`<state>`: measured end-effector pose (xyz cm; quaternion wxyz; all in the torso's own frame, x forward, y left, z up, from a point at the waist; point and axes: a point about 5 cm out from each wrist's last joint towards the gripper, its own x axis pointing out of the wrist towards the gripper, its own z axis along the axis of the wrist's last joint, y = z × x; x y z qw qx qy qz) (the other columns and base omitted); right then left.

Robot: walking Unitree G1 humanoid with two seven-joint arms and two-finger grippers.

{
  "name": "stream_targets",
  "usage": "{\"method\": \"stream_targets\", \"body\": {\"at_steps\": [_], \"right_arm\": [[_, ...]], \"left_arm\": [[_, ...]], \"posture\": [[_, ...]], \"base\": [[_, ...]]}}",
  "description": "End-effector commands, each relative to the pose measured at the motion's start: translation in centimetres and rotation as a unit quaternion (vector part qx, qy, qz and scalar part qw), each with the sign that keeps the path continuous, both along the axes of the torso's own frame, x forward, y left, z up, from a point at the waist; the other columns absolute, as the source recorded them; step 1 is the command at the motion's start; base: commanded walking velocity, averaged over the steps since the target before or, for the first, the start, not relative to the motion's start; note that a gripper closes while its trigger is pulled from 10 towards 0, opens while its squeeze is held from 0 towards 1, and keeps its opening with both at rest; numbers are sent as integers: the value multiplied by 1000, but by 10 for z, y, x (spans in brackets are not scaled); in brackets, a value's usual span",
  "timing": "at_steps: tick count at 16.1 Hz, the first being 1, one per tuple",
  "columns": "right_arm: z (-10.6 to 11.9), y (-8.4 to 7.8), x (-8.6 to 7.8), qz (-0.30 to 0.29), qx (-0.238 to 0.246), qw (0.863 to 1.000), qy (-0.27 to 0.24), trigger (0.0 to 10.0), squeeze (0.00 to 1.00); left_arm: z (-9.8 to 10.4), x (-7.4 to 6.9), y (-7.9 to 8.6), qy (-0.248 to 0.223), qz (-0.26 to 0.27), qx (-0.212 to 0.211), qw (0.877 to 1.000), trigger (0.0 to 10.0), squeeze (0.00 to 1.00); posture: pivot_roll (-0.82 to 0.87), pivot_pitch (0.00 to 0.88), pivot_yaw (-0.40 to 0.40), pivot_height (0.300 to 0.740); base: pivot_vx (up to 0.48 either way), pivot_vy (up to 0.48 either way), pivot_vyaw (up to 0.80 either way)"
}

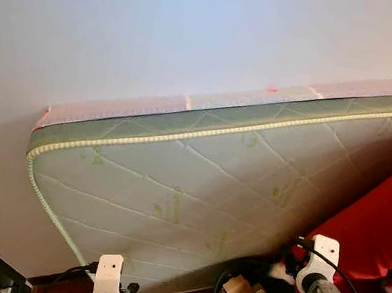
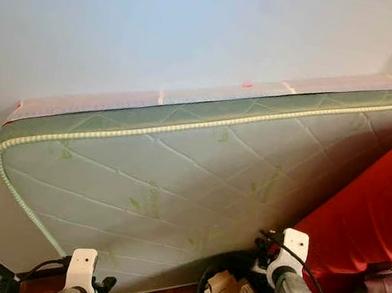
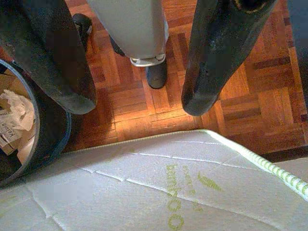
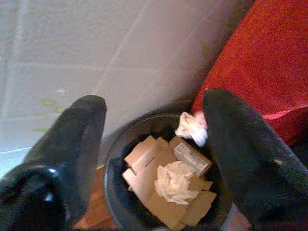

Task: Clean up the room

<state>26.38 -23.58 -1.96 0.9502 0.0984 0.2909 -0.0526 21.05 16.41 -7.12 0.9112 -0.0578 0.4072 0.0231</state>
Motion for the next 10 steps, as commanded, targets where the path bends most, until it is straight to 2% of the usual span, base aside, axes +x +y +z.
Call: {"method": "stream_targets", "body": {"at_steps": [1, 2, 4, 5, 8, 10], "right_arm": [[-6, 3, -6, 5, 19, 1000, 13, 10000, 1000], [-7, 3, -7, 6, 19, 1000, 14, 10000, 1000], [-15, -1, -21, 13, 24, 999, 25, 10000, 1000], [-18, -11, -29, 1, 8, 999, 35, 10000, 0], [-21, -26, -40, -43, -12, 998, 52, 10000, 0], [-24, -28, -46, -34, -22, 997, 70, 10000, 0]], "left_arm": [[-1, -2, 2, 8, -1, 3, 1000, 10000, 0], [-1, -2, 2, 8, -1, 3, 1000, 10000, 0], [-1, -2, 2, 9, -1, 3, 1000, 10000, 0], [-1, -2, 2, 8, -1, 3, 1000, 10000, 0], [-1, -2, 2, 6, -1, 6, 1000, 10000, 0], [-1, -2, 2, 8, -4, 7, 1000, 10000, 0]], "posture": [[79, 0, 29, 731], [79, 0, 29, 731], [78, 0, 29, 731], [79, 0, 28, 731], [74, 0, 31, 731], [67, 0, 31, 731]], "base": [[0, 0, 0], [0, 0, 0], [0, 0, 0], [0, 0, 0], [0, 0, 0], [0, 0, 0]]}}
